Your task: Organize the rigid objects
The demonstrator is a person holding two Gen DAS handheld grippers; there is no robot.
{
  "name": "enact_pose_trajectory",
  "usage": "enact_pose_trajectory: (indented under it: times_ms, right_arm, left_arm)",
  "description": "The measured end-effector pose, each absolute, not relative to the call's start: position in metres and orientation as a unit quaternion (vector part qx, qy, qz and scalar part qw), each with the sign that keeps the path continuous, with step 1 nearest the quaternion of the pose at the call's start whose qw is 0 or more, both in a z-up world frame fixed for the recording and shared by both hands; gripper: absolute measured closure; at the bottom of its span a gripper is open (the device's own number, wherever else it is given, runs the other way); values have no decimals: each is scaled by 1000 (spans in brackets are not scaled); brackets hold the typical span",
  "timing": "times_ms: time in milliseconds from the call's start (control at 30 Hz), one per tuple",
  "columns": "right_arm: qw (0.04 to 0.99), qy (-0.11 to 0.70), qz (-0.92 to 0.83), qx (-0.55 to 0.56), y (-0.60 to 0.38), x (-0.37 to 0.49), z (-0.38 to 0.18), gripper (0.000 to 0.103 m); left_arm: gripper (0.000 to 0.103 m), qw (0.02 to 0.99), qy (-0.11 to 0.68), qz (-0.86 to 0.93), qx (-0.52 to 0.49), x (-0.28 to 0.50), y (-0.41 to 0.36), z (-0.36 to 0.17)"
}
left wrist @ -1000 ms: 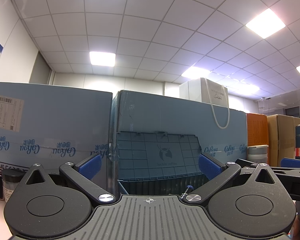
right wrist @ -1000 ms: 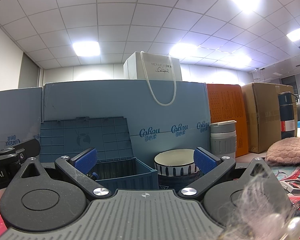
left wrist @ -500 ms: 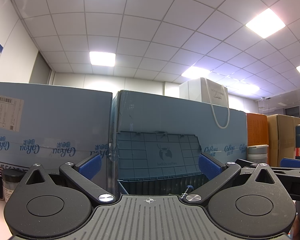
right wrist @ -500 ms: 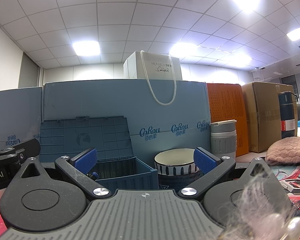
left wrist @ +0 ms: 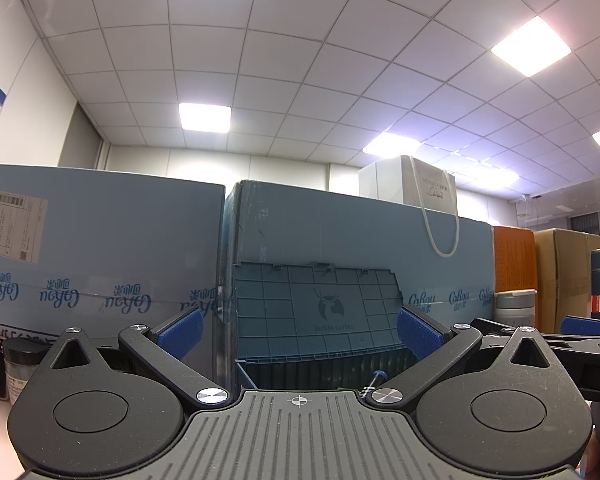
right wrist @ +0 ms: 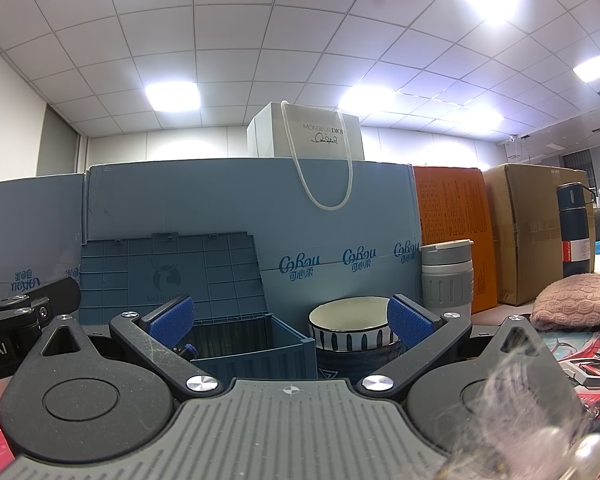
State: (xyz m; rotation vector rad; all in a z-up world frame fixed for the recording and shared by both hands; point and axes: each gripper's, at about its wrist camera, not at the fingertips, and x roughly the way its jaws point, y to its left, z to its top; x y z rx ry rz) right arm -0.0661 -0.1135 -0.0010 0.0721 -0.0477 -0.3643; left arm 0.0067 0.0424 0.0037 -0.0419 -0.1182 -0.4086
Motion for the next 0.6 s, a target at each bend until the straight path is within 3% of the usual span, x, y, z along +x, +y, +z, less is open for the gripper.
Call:
enact_pose_trajectory:
  times_ms: [600]
  right_arm:
    - [983,-23,-181,36,-113,-67,-1,0]
  left_arm:
    - [0,977,-58,-203,-21,7,42,4]
